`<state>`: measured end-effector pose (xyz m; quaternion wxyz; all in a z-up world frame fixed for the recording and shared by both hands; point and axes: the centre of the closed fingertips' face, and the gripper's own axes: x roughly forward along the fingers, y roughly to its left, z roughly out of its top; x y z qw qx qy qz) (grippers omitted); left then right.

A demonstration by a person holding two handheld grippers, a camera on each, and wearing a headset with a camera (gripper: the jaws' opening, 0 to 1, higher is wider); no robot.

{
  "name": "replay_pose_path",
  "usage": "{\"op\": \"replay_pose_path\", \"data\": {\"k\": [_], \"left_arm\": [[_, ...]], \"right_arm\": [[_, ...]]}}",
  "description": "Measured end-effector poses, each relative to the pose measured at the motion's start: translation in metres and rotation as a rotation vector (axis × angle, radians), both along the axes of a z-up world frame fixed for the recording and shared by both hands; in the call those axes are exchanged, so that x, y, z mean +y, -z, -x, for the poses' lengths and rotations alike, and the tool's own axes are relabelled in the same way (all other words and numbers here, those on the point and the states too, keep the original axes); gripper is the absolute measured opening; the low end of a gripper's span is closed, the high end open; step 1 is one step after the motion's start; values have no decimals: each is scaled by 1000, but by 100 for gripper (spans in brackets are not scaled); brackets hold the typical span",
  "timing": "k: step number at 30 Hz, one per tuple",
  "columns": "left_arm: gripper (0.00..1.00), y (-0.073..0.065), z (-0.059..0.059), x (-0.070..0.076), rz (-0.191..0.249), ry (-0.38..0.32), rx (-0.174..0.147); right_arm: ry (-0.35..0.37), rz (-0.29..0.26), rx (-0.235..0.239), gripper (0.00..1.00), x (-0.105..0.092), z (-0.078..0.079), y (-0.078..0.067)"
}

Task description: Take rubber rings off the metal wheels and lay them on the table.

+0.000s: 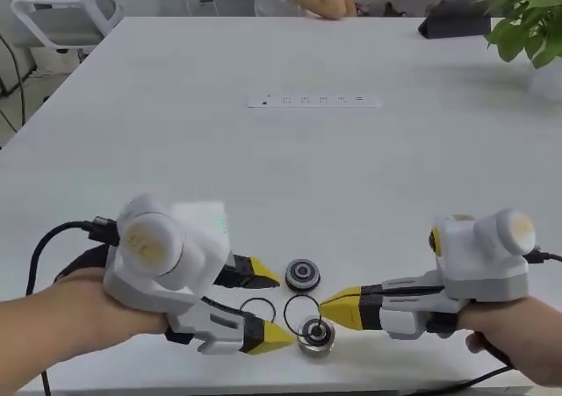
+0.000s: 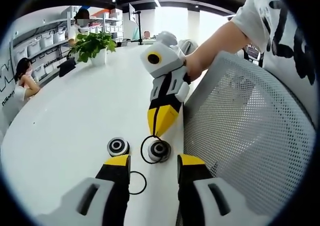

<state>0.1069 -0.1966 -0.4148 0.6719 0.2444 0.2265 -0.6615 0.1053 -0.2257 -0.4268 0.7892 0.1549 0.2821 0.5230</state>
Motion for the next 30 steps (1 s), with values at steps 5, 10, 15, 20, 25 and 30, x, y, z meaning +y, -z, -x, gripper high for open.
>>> {"op": "replay_pose_path", "data": {"k": [5,10,15,20,25,30], "left_arm": [[39,-6,-6,9,15,-28,-6],[44,-10,-10,18,28,-58,-9],[48,-16,-13,25,49,-80,-8],[51,-18,-18,33,48,-102,-23],[53,-22,-21,40,62,-127,-20],[55,-23,-21,45,65,-146,-22]], "right_arm": [[-4,-1,-3,0,2,-3,-3],[-8,1,-8,0,4,-7,-5],[-13,0,-15,0,7,-10,-9],[-23,3,-17,0,12,-13,-11],[-28,-4,-22,0,15,-16,-13],[-39,-1,-25,0,19,-20,-14]]}}
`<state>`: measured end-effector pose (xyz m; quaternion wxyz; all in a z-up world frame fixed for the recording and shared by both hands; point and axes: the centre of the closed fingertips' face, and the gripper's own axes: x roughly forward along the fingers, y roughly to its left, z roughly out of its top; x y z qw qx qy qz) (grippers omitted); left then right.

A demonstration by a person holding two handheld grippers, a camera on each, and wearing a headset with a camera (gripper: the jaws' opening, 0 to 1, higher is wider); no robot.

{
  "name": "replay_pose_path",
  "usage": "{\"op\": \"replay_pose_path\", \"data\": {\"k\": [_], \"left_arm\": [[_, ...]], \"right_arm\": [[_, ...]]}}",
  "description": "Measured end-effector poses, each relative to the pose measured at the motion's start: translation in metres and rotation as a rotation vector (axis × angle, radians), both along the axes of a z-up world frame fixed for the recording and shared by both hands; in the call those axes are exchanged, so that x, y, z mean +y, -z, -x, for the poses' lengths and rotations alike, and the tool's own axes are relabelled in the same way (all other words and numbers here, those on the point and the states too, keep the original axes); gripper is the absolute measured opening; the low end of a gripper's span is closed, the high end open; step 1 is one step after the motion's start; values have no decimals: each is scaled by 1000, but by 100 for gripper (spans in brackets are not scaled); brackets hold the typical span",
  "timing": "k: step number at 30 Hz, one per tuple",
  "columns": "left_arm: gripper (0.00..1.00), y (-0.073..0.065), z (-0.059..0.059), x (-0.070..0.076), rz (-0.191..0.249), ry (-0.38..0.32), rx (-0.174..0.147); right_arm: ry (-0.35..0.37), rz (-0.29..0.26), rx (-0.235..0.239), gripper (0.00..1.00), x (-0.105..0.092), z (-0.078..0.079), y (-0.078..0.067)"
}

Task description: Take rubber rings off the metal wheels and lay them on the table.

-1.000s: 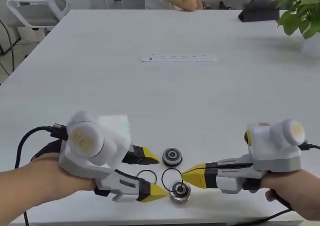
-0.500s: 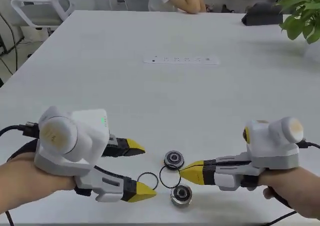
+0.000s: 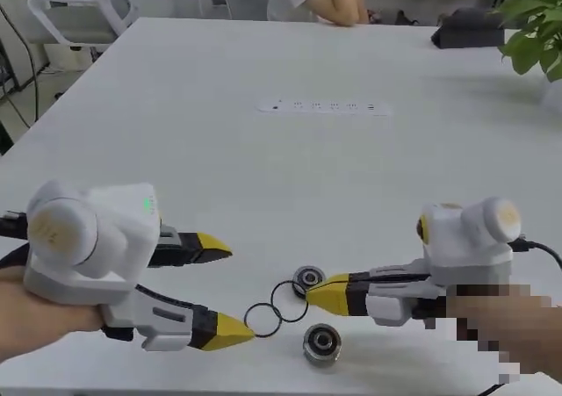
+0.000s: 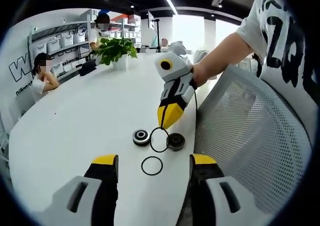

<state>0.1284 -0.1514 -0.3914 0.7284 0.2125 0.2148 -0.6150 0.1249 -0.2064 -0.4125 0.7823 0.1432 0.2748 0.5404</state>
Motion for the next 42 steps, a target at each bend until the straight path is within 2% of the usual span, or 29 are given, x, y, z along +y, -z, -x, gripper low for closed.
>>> {"op": "replay_pose_path", "data": {"k": [5,13,23,38,42], "left_arm": [[59,-3,-2,4,16,-25,-4],[63,-4,-5,15,15,-53,-7],[65,-5,-9,25,22,-85,-10],[66,-4,-10,31,13,-96,-16],[67,-2,-10,32,7,-94,-12]], "right_arm": [[-5,2,1,0,5,-5,2],[-36,30,6,0,17,-10,8],[-71,54,21,0,28,-10,17],[-82,126,59,0,35,-12,37],[-73,163,58,0,34,-14,45]]}}
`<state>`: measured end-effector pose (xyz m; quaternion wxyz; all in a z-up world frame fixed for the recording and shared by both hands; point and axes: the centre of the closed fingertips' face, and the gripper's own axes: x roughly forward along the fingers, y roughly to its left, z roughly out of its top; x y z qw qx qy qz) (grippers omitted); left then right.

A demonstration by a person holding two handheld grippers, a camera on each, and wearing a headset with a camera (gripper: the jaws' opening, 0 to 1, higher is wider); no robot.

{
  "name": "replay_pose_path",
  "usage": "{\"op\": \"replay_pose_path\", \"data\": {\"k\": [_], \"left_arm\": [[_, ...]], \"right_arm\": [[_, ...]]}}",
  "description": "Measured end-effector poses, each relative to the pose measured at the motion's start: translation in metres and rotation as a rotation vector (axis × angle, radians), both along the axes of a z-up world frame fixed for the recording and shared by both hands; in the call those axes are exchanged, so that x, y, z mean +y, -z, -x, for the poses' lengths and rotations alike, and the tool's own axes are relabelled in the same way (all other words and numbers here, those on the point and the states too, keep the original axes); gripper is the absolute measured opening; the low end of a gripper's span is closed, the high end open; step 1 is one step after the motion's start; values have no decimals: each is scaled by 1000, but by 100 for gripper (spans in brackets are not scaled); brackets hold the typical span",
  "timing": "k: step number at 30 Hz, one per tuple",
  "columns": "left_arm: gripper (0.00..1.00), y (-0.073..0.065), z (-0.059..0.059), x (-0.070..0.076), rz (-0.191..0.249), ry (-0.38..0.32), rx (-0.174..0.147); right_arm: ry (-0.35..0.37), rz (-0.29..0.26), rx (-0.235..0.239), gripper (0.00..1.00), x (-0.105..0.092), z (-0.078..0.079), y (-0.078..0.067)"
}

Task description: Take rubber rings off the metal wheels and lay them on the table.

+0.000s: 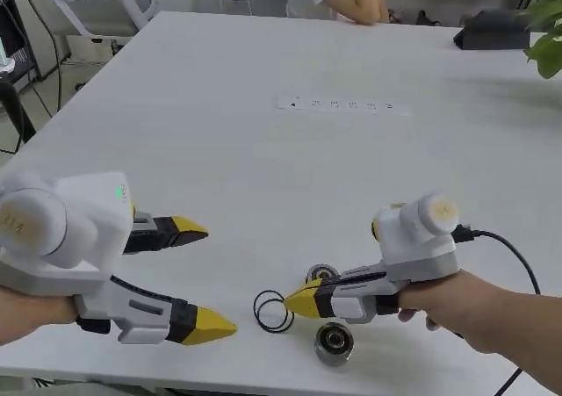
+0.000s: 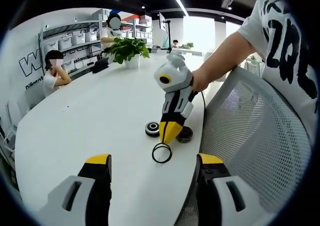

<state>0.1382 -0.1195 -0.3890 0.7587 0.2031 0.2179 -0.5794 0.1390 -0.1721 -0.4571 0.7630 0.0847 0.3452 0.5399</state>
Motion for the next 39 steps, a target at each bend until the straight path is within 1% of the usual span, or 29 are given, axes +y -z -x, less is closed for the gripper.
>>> {"op": "replay_pose_path", "data": {"k": [1,3,8,11,12,13,17,20,23,28,34,39], "left_arm": [[67,1,0,0,-2,1,1],[67,1,0,0,-3,1,3],[67,4,0,1,-9,2,7],[67,7,1,2,-29,12,-2],[67,7,1,2,-30,14,-1],[67,7,2,2,-29,15,3],[67,8,2,1,-30,18,6],[67,8,1,1,-32,21,9],[67,7,1,0,-32,22,9],[66,7,-1,-3,-33,26,12],[65,6,-3,-8,-38,38,11],[65,3,-7,-14,-40,50,5]], "right_arm": [[0,8,-4,0,-1,0,1],[-1,7,-9,0,-1,-1,0],[0,47,-30,0,-5,-3,6],[-11,68,-40,0,-6,-1,9],[-19,75,-42,0,-7,1,10],[-22,86,-40,3,-7,2,11],[-34,113,-78,8,-9,2,11],[-41,122,-111,11,-11,1,8],[-44,118,-122,17,-13,1,4],[-41,81,-161,21,-16,2,-7],[-10,51,-195,26,-25,-1,-19],[33,37,-221,29,-38,-6,-27]]}}
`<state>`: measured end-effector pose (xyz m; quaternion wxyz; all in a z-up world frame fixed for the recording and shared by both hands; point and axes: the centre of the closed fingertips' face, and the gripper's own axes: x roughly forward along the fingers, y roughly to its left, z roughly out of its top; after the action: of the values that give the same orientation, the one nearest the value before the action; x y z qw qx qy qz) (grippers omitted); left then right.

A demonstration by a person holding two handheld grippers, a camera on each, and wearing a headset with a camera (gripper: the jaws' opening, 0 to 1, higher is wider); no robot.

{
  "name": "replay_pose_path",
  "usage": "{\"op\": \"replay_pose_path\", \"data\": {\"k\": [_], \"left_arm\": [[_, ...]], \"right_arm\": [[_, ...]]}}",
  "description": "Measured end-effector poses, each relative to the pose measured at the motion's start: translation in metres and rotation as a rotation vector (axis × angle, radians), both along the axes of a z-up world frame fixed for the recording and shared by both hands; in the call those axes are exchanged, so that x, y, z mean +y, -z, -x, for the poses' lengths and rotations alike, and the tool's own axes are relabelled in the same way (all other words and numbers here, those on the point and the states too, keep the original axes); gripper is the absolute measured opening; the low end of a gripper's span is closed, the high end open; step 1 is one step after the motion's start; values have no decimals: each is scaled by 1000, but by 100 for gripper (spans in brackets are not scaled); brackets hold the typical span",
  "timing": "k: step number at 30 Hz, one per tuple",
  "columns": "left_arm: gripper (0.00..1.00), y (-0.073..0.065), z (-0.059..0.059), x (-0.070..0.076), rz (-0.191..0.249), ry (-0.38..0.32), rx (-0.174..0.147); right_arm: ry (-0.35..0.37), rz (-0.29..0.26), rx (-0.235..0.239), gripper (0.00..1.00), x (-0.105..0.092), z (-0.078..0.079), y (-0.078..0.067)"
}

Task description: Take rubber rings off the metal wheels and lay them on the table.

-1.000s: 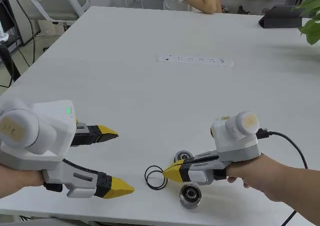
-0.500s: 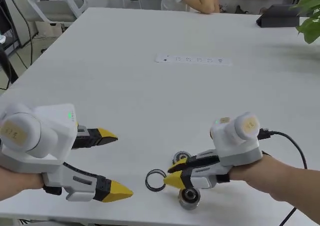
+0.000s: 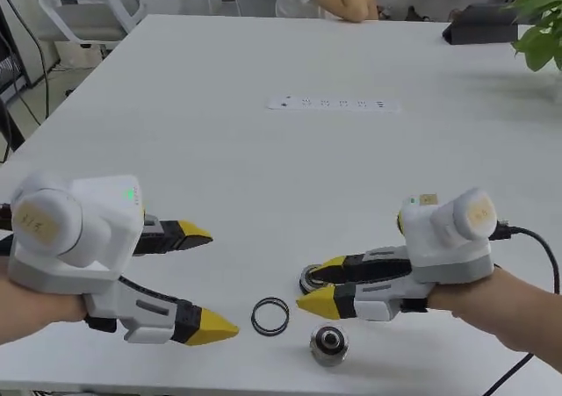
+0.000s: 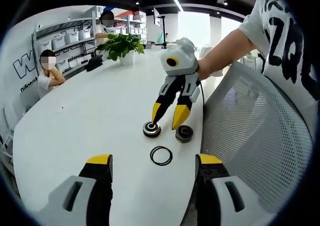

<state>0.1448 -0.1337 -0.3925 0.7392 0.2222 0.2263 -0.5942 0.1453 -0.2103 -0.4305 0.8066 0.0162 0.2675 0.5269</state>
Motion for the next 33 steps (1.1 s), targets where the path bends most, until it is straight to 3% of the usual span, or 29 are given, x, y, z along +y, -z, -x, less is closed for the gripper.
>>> {"op": "replay_pose_path", "data": {"k": [13,33], "left_arm": [[61,-1,-9,-24,12,27,0],[51,15,-24,-54,12,49,32]], "right_arm": [[59,22,-52,35,-22,-13,-2],[69,113,-80,33,-38,-18,22]]}}
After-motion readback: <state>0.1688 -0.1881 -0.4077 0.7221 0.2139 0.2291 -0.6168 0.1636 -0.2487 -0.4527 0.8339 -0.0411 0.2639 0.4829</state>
